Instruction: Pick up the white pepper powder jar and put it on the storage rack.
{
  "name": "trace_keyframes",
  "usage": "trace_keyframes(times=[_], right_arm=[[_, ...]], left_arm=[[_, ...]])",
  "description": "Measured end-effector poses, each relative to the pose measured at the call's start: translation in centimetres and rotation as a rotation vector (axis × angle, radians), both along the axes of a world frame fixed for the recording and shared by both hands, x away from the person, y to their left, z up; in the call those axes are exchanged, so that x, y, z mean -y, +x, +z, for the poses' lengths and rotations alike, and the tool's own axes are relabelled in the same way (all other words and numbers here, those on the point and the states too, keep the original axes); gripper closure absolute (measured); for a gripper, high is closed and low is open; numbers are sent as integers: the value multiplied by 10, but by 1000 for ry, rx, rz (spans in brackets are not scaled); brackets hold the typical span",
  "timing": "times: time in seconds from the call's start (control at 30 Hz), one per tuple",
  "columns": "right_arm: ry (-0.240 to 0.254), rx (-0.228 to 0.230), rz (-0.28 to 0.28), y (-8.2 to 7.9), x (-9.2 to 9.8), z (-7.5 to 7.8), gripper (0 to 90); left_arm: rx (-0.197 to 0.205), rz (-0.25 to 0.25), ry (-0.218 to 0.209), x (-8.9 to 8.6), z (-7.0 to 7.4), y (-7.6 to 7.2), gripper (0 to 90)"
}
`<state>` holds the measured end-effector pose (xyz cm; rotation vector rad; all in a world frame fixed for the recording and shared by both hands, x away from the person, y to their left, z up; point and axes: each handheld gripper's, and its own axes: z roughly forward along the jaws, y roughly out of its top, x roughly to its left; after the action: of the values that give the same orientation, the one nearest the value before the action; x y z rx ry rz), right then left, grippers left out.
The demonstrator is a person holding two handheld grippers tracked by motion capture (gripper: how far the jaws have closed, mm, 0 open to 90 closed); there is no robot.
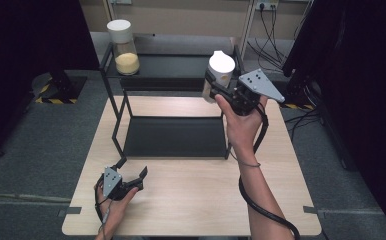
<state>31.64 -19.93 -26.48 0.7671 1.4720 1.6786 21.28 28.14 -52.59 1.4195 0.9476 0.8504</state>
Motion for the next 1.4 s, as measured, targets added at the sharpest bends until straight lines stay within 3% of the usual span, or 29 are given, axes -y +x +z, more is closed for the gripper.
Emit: trace_keyframes(times=[0.93, 1.4], right_arm=[[12, -4, -37, 17, -5, 30, 311], [8, -40, -73, 39, -17, 43, 311]], left_arm=[[-2, 0, -1, 0, 0, 0, 122], [-3, -3, -1, 0, 0, 1, 122]])
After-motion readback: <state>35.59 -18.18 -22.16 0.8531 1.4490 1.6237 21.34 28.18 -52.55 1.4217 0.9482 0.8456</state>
